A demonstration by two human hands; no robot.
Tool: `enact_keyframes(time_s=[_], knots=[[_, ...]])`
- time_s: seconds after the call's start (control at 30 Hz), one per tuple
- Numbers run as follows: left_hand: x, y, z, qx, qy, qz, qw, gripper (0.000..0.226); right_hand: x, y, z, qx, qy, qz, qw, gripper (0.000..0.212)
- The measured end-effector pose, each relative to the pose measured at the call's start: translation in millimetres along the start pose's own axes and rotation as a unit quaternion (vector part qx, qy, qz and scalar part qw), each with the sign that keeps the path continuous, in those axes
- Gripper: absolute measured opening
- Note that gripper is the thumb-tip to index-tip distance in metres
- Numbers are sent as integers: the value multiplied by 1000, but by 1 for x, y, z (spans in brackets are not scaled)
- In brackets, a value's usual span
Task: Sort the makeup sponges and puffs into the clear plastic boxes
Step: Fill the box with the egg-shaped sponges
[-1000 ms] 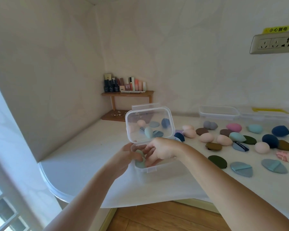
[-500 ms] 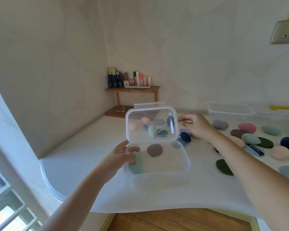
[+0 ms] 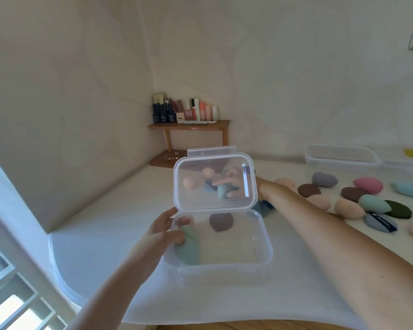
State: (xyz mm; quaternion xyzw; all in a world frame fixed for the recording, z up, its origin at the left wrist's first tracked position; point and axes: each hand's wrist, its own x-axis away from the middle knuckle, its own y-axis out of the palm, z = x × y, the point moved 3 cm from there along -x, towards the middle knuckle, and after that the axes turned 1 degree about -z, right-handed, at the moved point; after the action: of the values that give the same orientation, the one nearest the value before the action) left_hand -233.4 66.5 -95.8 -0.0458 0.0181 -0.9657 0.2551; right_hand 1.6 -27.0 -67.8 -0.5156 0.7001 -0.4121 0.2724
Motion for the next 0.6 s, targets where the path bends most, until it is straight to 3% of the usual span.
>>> enact_keyframes(time_s=[0.17, 0.3, 0.37, 0.47, 0.6], knots=[[2, 2, -3, 27, 4, 25, 999, 70, 13, -16, 12, -37, 35, 182, 982, 12], [3, 10, -3, 41, 8, 42, 998, 69, 38, -33, 42, -132, 124, 286, 941, 22], [3, 14, -4, 40, 12, 47, 998, 65, 54, -46, 50, -122, 145, 335, 923, 27], [5, 26, -5, 38, 11, 51, 998, 60, 86, -63, 38, -157, 153, 372, 902, 27], [8, 44, -4, 55, 17, 49, 997, 58, 131, -67, -13, -220, 59, 366, 902, 19]])
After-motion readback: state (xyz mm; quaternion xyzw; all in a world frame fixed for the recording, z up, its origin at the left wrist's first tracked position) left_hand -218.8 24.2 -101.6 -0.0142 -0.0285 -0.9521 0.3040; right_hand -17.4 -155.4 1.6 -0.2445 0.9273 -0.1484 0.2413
